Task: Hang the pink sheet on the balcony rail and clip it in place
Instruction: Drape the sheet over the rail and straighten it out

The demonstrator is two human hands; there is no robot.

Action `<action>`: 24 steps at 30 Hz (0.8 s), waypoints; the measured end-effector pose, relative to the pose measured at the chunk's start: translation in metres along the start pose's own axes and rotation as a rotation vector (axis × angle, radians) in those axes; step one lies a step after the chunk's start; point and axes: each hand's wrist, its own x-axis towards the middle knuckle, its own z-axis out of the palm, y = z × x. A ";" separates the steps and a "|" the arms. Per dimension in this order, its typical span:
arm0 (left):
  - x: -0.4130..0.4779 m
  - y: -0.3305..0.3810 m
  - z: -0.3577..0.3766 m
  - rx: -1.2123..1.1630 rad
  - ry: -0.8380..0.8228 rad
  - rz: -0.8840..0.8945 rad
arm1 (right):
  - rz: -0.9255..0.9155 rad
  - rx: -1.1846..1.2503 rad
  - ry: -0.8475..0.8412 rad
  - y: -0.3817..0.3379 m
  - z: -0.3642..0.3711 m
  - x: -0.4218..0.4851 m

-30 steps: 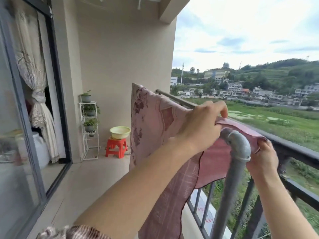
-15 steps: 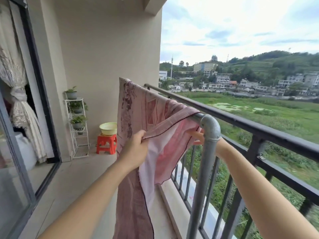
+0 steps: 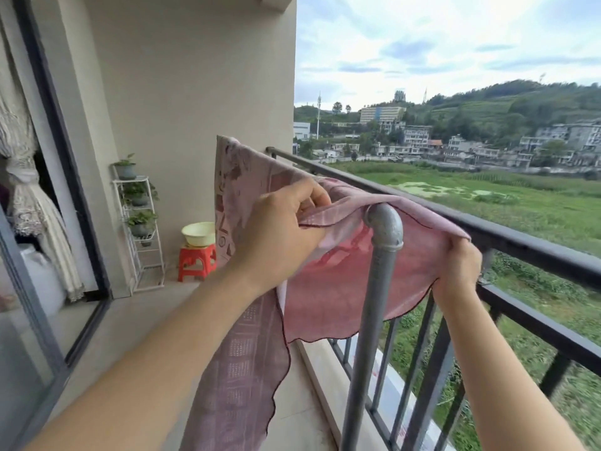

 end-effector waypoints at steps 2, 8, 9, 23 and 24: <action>-0.020 -0.008 0.021 -0.108 -0.132 -0.063 | 0.084 -0.352 -0.295 0.020 -0.012 -0.004; -0.051 -0.030 0.052 -0.216 -0.210 -0.202 | -0.266 -0.782 -0.756 -0.004 -0.011 -0.030; -0.051 -0.031 0.052 -0.208 -0.213 -0.195 | -0.357 -0.719 -0.746 -0.016 -0.005 -0.036; -0.075 -0.015 0.032 -0.477 -0.379 0.011 | -0.509 0.013 -0.232 -0.072 0.001 -0.091; -0.076 -0.015 0.027 -0.494 -0.392 0.021 | -0.508 0.071 -0.189 -0.068 0.008 -0.100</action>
